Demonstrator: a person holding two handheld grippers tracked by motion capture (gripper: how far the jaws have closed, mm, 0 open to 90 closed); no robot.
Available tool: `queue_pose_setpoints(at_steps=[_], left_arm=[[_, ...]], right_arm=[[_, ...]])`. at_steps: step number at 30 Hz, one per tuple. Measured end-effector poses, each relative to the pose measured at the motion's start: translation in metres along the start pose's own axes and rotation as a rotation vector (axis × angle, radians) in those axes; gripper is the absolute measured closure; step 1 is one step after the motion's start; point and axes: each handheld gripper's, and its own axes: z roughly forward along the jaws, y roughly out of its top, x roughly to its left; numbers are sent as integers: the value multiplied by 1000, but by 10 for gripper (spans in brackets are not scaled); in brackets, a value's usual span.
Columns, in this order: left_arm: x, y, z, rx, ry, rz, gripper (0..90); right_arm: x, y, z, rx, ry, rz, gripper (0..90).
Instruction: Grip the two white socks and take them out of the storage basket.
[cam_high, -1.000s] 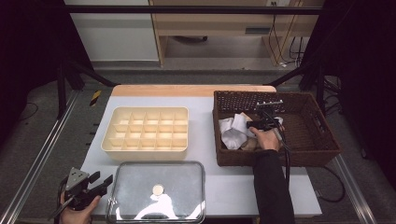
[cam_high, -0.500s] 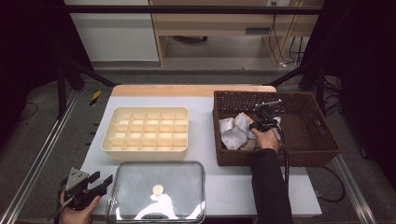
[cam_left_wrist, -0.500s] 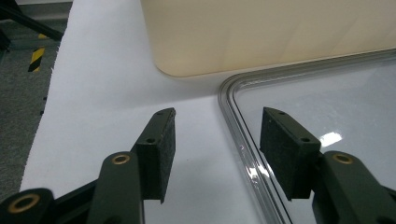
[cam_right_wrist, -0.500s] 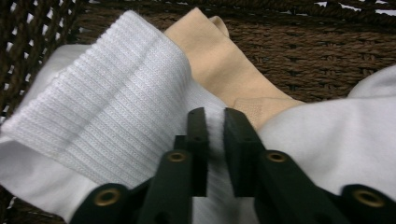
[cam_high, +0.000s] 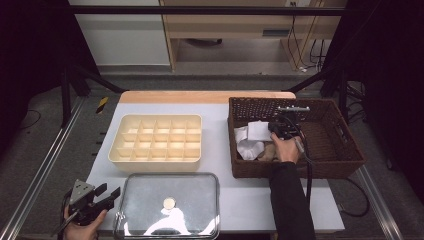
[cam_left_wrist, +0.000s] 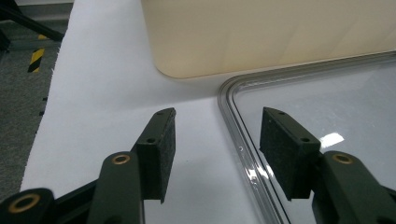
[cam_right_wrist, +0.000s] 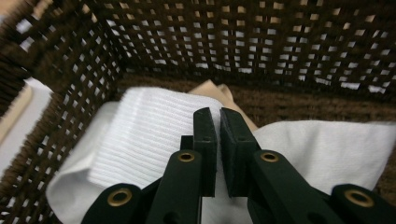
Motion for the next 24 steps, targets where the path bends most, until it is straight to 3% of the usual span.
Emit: queue_pose_setpoints(at_steps=[13, 24], left_arm=[[0, 0, -1, -4, -7, -8, 450], [0, 1, -2, -9, -19, -21, 430]], right_arm=[[5, 9, -40, -199, 57, -25, 856], [24, 23, -80, -300, 131, -87, 859]])
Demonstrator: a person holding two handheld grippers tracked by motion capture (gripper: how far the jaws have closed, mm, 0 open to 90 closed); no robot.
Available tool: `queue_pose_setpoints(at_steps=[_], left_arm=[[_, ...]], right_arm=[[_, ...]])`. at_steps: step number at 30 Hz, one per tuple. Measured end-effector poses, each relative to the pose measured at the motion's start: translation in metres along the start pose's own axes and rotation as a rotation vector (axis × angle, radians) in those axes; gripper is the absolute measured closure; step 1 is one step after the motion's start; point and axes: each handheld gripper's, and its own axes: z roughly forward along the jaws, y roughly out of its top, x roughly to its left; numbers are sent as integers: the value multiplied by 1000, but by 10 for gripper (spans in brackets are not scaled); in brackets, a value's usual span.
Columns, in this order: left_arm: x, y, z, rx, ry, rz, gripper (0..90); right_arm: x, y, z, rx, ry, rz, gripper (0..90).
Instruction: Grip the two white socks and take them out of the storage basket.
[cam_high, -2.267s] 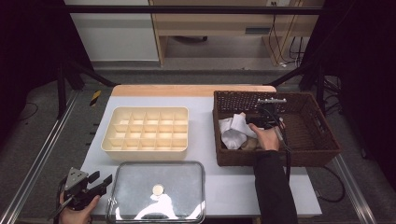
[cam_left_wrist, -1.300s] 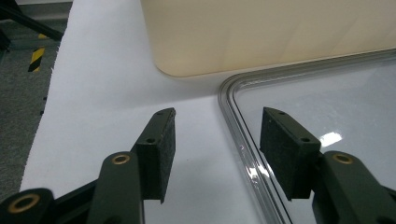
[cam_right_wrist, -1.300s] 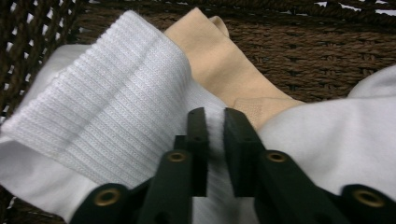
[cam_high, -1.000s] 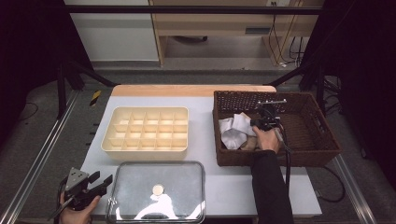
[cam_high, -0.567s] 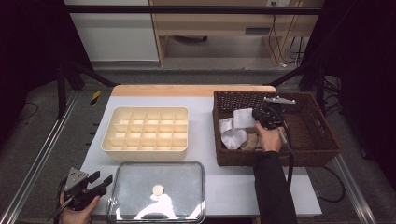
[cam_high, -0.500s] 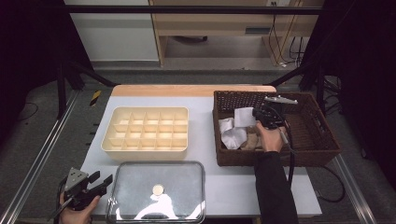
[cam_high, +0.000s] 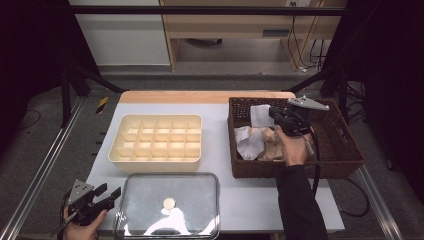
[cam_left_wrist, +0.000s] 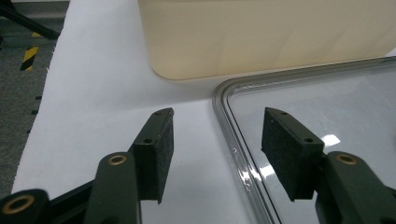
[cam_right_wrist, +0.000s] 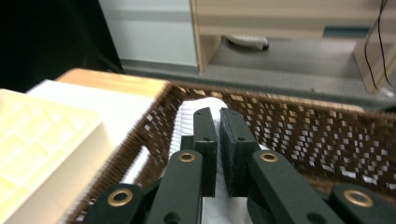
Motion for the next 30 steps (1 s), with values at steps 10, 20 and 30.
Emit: queue_pose_setpoints(at_steps=[10, 20, 30], left_arm=[[-1, 0, 0, -2, -7, -2, 413], [0, 0, 1, 1, -6, -9, 390], [0, 0, 0, -2, -16, -12, 378]], right_arm=[[15, 20, -22, -62, 51, -28, 860], [29, 40, -42, -115, 94, -64, 861], [54, 60, -60, -149, 142, -116, 862]])
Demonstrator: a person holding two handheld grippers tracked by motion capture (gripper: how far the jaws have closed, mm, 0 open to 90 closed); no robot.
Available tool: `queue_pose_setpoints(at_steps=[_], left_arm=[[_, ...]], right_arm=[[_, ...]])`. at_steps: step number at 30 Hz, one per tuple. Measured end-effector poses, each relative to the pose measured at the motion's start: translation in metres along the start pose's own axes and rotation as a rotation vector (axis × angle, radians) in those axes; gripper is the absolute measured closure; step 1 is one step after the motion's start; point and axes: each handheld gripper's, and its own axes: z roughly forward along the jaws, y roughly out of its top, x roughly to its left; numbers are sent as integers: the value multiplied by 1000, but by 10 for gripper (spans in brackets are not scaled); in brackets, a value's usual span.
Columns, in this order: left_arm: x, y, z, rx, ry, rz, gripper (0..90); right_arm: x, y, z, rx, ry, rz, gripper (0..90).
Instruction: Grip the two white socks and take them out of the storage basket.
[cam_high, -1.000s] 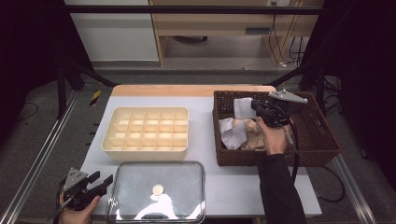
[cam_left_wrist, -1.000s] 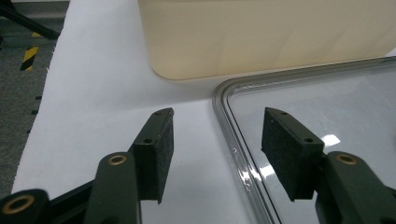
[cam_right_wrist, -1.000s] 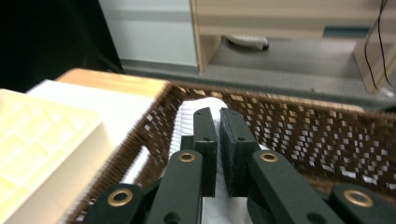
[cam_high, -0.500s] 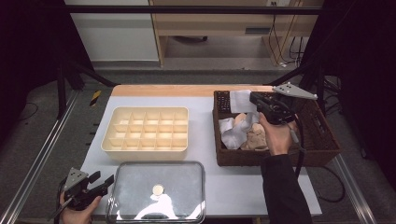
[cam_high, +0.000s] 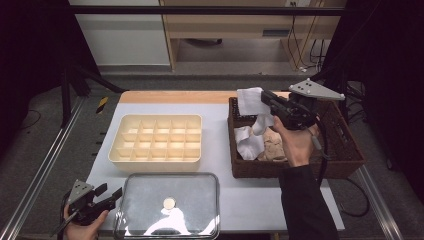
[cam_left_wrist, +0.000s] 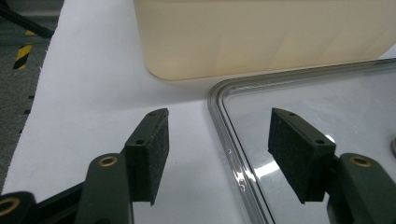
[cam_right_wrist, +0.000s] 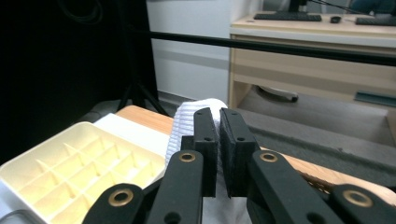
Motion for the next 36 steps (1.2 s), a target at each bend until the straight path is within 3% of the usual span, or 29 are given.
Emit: queue_pose_setpoints(at_steps=[6, 10, 17, 27, 36], left_arm=[[1, 0, -1, -3, 4, 1, 371], [0, 0, -1, -4, 3, -1, 371], [0, 1, -1, -9, 3, 0, 369], [0, 1, -2, -20, 2, -4, 366], [0, 1, -2, -18, 2, -3, 365]], right_arm=[[23, 11, -5, -25, 54, -35, 863], [41, 15, -8, -46, 113, -34, 863], [77, 6, -7, -33, 214, -58, 863], [125, -32, -8, 25, 347, -60, 863], [163, -83, 6, 109, 460, -8, 862]])
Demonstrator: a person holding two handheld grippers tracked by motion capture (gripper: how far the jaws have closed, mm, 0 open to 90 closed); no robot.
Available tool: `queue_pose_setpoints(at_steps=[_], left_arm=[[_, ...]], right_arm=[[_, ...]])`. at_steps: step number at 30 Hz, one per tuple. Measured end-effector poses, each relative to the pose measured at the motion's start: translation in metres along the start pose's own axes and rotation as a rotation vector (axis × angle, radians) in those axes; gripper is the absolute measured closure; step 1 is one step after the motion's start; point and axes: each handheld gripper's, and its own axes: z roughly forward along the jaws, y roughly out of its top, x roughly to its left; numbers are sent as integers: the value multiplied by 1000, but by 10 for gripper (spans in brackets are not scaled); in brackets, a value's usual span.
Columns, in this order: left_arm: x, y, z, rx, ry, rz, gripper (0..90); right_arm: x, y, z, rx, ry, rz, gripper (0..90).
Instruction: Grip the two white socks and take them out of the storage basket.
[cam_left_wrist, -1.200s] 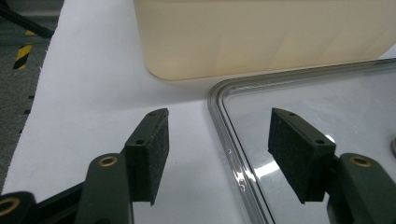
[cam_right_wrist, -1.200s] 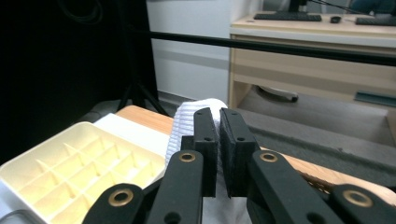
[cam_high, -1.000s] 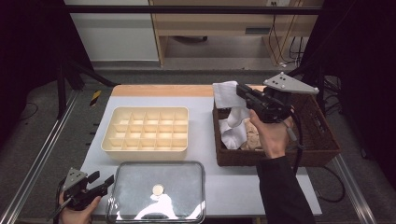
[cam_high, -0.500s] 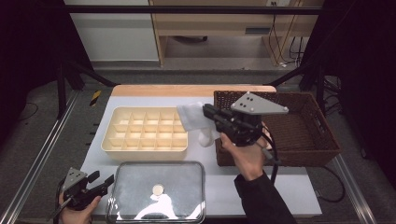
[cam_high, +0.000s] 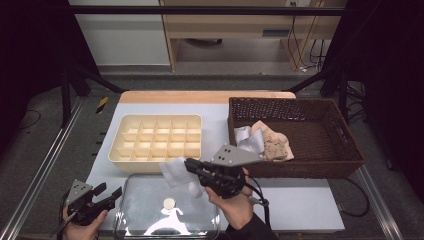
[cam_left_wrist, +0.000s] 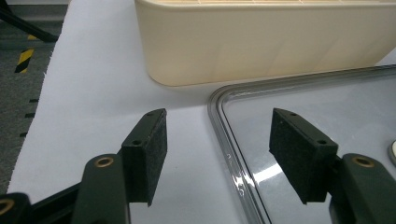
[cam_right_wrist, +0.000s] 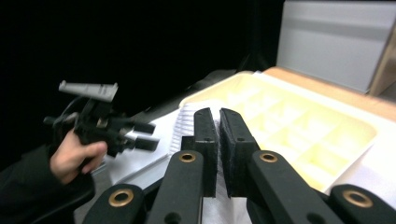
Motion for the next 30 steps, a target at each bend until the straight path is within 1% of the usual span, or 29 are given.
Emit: queue_pose_setpoints(at_steps=[2, 3, 7, 9, 12, 13, 15, 17, 19, 21, 24, 27, 30], left_arm=[[0, 0, 0, 0, 1, 1, 364], [0, 0, 0, 0, 1, 1, 364], [-1, 0, 0, 3, 1, 3, 364], [-1, 0, 0, 3, 2, 3, 364], [-1, 0, 1, 4, 3, 6, 364], [-1, 0, 1, 5, 1, 5, 364], [-2, 0, 1, 6, 2, 9, 363], [-2, -1, 1, 8, 1, 8, 363], [-1, -1, 1, 7, 2, 9, 362], [-1, -1, 1, 5, 0, 7, 362], [-1, -1, 1, 7, 0, 8, 362], [-1, -1, 1, 5, 3, 8, 361], [-1, -1, 1, 6, 3, 7, 360]], right_arm=[[0, -16, 8, 25, 16, 29, 862], [-2, -27, 13, 48, 24, 49, 862], [-15, -62, 23, 115, 14, 116, 861], [-23, -80, 26, 153, -9, 141, 860], [-31, -104, 29, 204, -35, 161, 858], [-32, -109, 31, 214, -37, 166, 857], [-35, -123, 35, 244, -56, 163, 854], [-36, -132, 40, 266, -63, 157, 852], [-38, -140, 47, 297, -75, 146, 848], [-37, -144, 52, 314, -77, 147, 839], [-34, -146, 57, 323, -69, 128, 802], [-34, -139, 53, 294, -55, 118, 755], [-35, -126, 45, 242, -55, 119, 722]])
